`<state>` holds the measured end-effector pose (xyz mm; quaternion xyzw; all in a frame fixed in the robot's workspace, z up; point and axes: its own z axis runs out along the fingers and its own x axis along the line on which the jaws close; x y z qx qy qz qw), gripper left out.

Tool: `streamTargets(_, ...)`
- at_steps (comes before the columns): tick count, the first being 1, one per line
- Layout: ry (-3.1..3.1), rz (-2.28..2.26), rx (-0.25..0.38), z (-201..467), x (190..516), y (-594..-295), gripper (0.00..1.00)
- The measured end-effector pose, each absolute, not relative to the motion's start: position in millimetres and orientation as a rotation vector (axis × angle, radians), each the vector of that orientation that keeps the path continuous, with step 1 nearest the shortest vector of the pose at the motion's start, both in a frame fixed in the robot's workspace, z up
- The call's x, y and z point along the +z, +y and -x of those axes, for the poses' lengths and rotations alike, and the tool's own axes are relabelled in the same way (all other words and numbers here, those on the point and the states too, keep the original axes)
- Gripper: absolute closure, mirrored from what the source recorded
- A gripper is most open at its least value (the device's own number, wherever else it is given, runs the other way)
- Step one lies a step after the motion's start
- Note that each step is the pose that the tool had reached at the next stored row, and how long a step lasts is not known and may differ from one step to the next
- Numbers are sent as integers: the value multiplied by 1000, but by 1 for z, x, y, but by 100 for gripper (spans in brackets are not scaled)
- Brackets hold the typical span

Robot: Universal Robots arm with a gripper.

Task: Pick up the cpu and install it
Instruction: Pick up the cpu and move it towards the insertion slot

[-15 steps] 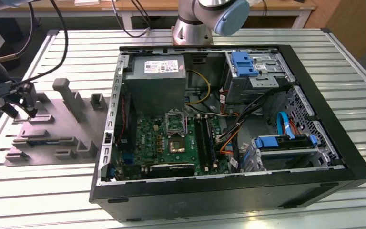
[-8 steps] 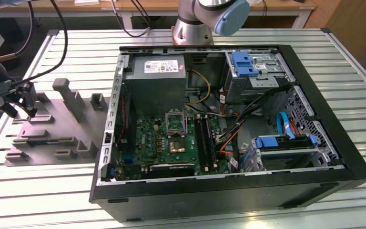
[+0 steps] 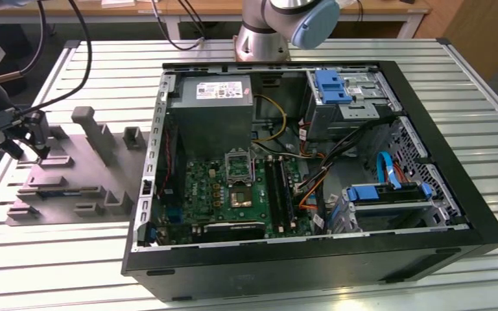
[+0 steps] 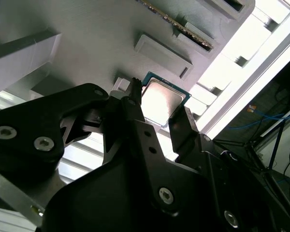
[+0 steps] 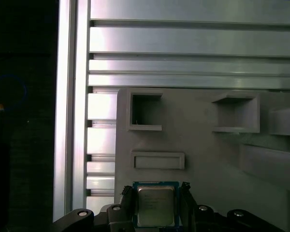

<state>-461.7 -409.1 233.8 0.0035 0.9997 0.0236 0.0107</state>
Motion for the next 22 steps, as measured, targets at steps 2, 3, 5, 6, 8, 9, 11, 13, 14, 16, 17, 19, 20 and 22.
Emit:
streamTargets(2, 3119, -11, 74, 462, 234, -409, 53)
streamTargets(3, 3119, -11, 74, 462, 234, -409, 53)
streamTargets(5, 3119, -11, 74, 462, 235, -409, 53)
streamTargets(6, 3119, -11, 74, 462, 235, -409, 53)
streamTargets(8, 3119, -11, 74, 462, 235, -409, 53)
streamTargets(9, 3119, -11, 74, 462, 236, -409, 53)
streamTargets(11, 3119, -11, 74, 462, 236, -409, 53)
streamTargets(13, 3119, -11, 74, 462, 236, -409, 53)
streamTargets(14, 3119, -11, 74, 462, 237, -409, 53)
streamTargets(16, 3119, -11, 74, 462, 237, -409, 53)
streamTargets(17, 3119, -11, 74, 462, 237, -409, 53)
streamTargets(19, 3119, -11, 74, 462, 238, -409, 53)
streamTargets(20, 3119, -11, 74, 462, 238, -409, 53)
streamTargets(22, 3119, -11, 74, 462, 238, -409, 53)
